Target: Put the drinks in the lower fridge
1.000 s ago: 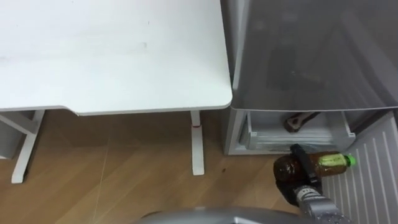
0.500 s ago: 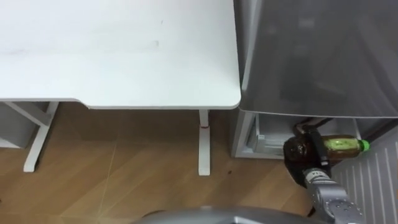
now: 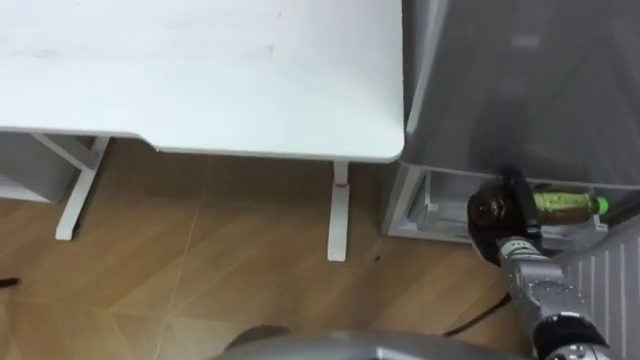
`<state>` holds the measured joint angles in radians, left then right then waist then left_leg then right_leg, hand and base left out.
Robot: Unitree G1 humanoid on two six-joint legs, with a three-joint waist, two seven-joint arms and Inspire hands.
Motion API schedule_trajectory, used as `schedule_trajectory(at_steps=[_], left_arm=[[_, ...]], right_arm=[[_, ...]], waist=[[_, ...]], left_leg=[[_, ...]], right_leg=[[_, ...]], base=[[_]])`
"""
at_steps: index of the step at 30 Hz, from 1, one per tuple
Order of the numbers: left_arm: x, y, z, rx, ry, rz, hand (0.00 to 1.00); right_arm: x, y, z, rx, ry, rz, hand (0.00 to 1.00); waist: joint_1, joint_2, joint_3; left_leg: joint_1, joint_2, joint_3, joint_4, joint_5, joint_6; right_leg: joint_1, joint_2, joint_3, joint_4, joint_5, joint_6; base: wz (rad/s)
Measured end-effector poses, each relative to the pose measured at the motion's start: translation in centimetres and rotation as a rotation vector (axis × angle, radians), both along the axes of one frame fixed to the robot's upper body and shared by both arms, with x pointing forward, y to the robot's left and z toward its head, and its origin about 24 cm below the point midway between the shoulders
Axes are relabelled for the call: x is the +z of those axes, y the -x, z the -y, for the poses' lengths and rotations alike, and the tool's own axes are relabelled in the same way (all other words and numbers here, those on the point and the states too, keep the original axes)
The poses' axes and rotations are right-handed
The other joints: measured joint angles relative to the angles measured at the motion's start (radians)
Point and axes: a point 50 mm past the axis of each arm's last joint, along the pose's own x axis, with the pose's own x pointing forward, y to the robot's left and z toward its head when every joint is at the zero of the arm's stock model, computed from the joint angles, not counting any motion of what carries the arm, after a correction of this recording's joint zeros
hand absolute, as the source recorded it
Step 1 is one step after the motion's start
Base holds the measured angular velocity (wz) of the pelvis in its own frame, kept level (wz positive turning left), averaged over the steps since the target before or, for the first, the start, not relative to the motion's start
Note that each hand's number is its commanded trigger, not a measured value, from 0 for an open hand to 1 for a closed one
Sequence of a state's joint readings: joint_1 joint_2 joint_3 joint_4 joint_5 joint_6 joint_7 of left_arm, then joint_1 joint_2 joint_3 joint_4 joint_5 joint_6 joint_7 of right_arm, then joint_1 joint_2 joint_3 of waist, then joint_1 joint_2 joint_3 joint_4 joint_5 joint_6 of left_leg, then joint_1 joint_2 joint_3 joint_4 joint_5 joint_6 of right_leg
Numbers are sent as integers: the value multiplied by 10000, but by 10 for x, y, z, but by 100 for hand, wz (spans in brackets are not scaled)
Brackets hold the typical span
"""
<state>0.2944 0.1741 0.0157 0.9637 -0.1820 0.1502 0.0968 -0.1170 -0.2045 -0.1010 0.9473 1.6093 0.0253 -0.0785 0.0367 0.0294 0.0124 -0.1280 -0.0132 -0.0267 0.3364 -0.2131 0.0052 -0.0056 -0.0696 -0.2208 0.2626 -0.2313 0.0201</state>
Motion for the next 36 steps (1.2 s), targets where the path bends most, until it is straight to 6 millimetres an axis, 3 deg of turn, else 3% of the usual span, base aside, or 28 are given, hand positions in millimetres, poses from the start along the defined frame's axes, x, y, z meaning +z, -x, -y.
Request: schedule_trajectory(at_steps=[3, 7, 9, 11, 15, 23, 29, 36], left_arm=[[2, -19, -6, -183, -147, 384, 0], [2, -40, -12, -713, -334, 331, 0], [2, -52, -9, -1136, -302, 473, 0], [3, -61, -8, -1422, -338, 663, 0], [5, -74, -8, -1848, -428, 1064, 0], [12, -94, -14, -2401, -846, 1445, 0], [14, -105, -9, -2922, -920, 1737, 0], [20, -110, -19, -3053, -1590, 2148, 0]], right_arm=[[9, -24, 6, -68, 112, 102, 100], [22, -46, 13, -52, 251, 390, 100], [32, -57, 19, -1, 472, 748, 100], [41, -68, 18, 135, 524, 1189, 100], [57, -89, 14, 588, 625, 1797, 100], [79, -107, 26, 1128, 1273, 2069, 100], [99, -125, 25, 1614, 1584, 2434, 100], [144, -148, 43, 1760, 2883, 3191, 100]], waist=[[289, 15, 10], [400, -126, 246], [541, -95, 328], [575, -114, 355], [752, -175, 361], [1089, -442, 464], [1026, -496, 452], [993, -588, 441]], left_leg=[[-959, -25, 29, 268, 149, 34], [-2166, -97, 29, 631, 380, 42], [-2713, -152, 33, 885, 392, 57], [-3290, -175, 46, 1123, 410, 55], [-4457, -183, 121, 1660, 481, 42], [-6577, -346, 251, 2797, 482, 45], [-7897, -344, 245, 3374, 482, 44], [-8851, -360, 288, 3759, 492, 61]], right_leg=[[-1192, -107, 44, 688, -28, -48], [-2638, -280, 79, 1636, -98, -141], [-3284, -347, 192, 2084, -188, -143], [-3908, -394, 258, 2442, -309, -160], [-5197, -516, 296, 3191, -356, -250], [-7541, -883, 449, 4836, -711, -392], [-8786, -1026, 327, 5459, -764, -500], [-9724, -1076, 376, 5883, -758, -507]], base=[[0], [1], [0], [2], [1], [5], [5], [3]])
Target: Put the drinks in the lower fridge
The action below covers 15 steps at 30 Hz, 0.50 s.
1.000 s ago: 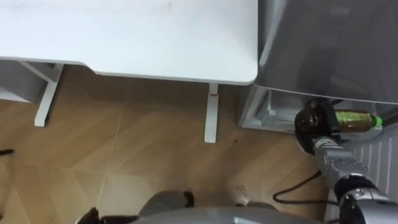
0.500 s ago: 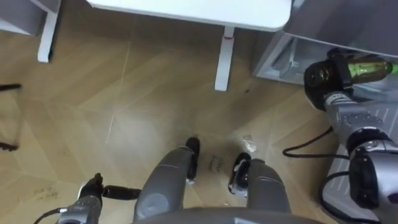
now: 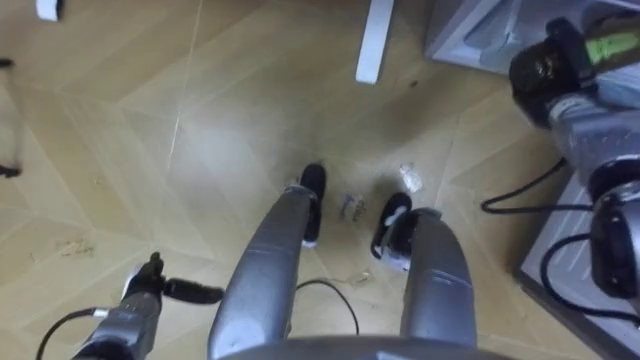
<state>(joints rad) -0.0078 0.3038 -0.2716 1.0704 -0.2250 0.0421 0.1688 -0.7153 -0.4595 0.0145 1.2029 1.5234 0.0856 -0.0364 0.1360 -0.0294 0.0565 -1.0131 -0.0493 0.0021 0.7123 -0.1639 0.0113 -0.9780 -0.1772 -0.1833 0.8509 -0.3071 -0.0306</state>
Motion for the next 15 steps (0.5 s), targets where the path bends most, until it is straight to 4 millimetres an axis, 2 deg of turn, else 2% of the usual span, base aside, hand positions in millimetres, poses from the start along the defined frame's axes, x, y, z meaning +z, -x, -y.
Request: schedule_trajectory(at_steps=[4, 10, 11, 12, 13, 15], left_arm=[[1, -1, 0, 198, 6, 218, 0], [3, -5, -1, 400, 84, 478, 0], [3, -5, 0, 399, 84, 500, 0], [3, -6, -1, 403, 60, 530, 0], [4, -6, -1, 403, 47, 539, 0], [5, -6, -3, 410, -32, 575, 0]], right_arm=[[7, -5, -1, 22, 206, -51, 100], [20, -11, 1, -32, 479, 63, 100], [21, -11, 1, -54, 476, 72, 92], [23, -12, 1, -92, 485, 57, 80], [23, -12, 1, -108, 491, 45, 2], [24, -13, 1, -175, 505, 0, 0]], waist=[[-315, -109, -12], [-508, -163, -23], [-511, -163, -24], [-513, -164, -24], [-513, -164, -24], [-497, -164, -25]], left_leg=[[-168, -10, 138, 89, 10, 21], [-260, 36, 206, 150, 18, 84], [-259, 40, 214, 151, 20, 87], [-258, 48, 223, 150, 26, 95], [-258, 50, 225, 150, 29, 99], [-257, 54, 231, 151, 37, 112]], right_leg=[[-215, -122, 3, 138, -17, -10], [-287, -109, 23, 174, -5, -11], [-286, -107, 25, 173, -1, -11], [-286, -104, 26, 167, 12, -12], [-286, -103, 26, 165, 16, -12], [-286, -104, 26, 158, 30, -10]], base=[[1], [-1], [-4], [0], [0], [0]])
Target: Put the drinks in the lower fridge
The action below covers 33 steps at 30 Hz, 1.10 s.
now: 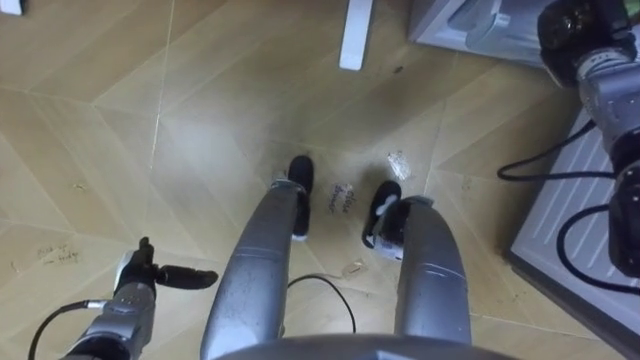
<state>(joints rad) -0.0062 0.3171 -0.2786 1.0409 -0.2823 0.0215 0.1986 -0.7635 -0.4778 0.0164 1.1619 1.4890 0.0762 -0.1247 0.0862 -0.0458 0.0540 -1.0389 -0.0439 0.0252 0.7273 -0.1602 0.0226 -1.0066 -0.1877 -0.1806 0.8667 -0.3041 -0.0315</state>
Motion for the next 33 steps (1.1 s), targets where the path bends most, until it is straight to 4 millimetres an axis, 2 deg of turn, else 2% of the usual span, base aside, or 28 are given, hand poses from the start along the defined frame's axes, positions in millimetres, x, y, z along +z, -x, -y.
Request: schedule_trajectory(at_steps=[10, 22, 33], left_arm=[[3, 0, -8, 324, -377, 128, 0], [10, -3, -18, 291, -805, 347, 0], [5, 18, -15, 83, -660, -17, 0]], right_arm=[[7, -4, -2, 84, -12, 277, 0], [6, -4, -4, 141, -124, 263, 0], [3, -3, -5, 254, -91, 248, 0]], waist=[[53, -11, -11], [61, -43, -33], [64, -44, -34]], left_leg=[[28, -9, 7, -5, 6, 10], [37, -4, 9, 11, 9, 15], [213, 10, -16, -27, 13, 20]], right_leg=[[32, -14, -13, -5, 25, 8], [37, 16, 10, 1, 29, 13], [226, 131, 104, -102, 58, 84]], base=[[0], [0], [-1]])
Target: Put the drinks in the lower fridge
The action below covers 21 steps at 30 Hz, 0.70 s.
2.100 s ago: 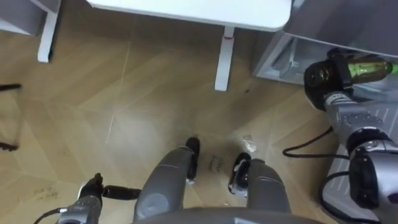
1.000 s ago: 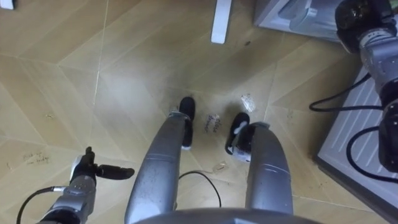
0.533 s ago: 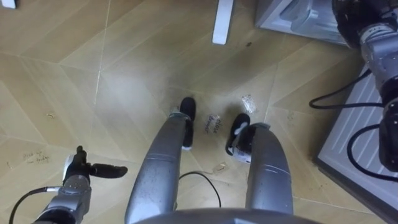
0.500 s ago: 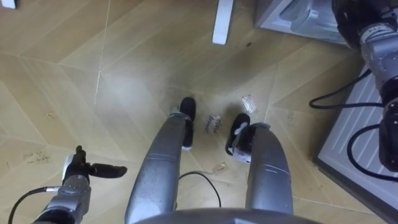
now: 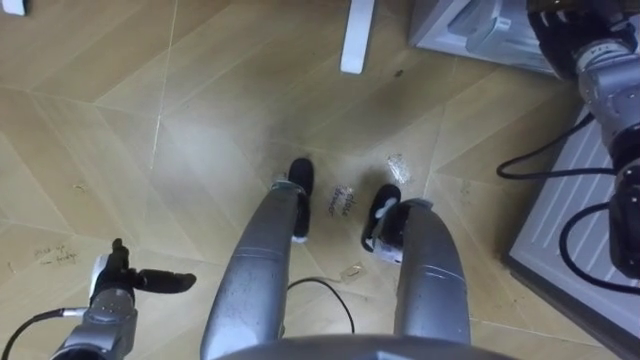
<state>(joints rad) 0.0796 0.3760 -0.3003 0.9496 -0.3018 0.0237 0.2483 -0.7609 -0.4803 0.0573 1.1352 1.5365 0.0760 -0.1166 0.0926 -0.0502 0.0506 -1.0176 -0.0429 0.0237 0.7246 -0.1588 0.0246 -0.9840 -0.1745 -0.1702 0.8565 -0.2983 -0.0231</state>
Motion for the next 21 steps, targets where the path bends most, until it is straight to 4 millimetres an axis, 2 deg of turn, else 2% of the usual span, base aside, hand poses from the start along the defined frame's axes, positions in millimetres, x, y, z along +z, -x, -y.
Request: schedule_trajectory(at_steps=[9, 14, 21], left_arm=[[1, -1, 1, -256, 219, 56, 0], [0, -1, 4, -383, 553, -27, 0], [-3, 3, 4, -477, 858, -313, 0]], right_arm=[[-4, 3, 1, -25, 1, -102, 0], [-14, 10, 4, 17, 6, -186, 0], [-40, 30, 10, -13, 46, -754, 0]], waist=[[-15, -2, 1], [-10, -3, 2], [132, -4, 3]], left_leg=[[120, -16, 3, -40, 27, 41], [240, -31, -4, -42, 17, 55], [859, 9, 42, -35, -101, 116]], right_leg=[[154, 28, 47, -138, 79, 97], [299, 20, 35, -160, 76, 127], [948, 30, 32, -258, 24, 168]], base=[[-1], [0], [-2]])
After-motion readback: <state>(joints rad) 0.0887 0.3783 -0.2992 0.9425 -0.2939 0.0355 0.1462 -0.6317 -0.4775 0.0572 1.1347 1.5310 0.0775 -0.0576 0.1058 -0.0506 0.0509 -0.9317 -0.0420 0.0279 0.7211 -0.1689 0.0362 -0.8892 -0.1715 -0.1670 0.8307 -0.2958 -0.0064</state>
